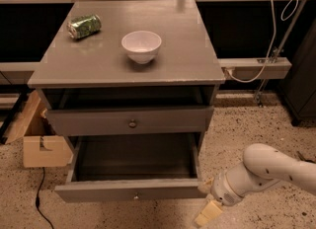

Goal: Close middle drawer

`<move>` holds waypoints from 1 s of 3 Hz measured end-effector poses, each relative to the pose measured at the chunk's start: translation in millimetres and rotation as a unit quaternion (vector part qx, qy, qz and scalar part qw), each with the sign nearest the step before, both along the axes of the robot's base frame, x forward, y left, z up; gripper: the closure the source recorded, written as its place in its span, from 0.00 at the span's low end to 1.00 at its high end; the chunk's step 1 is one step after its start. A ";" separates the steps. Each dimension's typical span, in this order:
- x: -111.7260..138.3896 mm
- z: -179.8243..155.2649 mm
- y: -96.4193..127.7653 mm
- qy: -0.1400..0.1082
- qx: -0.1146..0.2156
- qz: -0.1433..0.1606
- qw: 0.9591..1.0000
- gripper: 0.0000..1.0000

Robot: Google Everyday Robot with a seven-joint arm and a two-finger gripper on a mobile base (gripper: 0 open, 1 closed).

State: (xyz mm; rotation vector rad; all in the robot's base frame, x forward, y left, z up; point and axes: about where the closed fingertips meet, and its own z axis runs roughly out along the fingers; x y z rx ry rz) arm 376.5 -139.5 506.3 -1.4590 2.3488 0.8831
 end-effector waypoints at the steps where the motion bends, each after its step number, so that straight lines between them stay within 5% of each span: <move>1: 0.5 -31.4 10.8 0.017 0.013 0.003 1.000 0.42; 3: -1.5 -35.7 12.4 0.022 0.015 0.003 1.000 0.89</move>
Offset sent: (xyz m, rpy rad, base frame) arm 0.0005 0.0104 -0.0301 0.0243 0.0328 0.0054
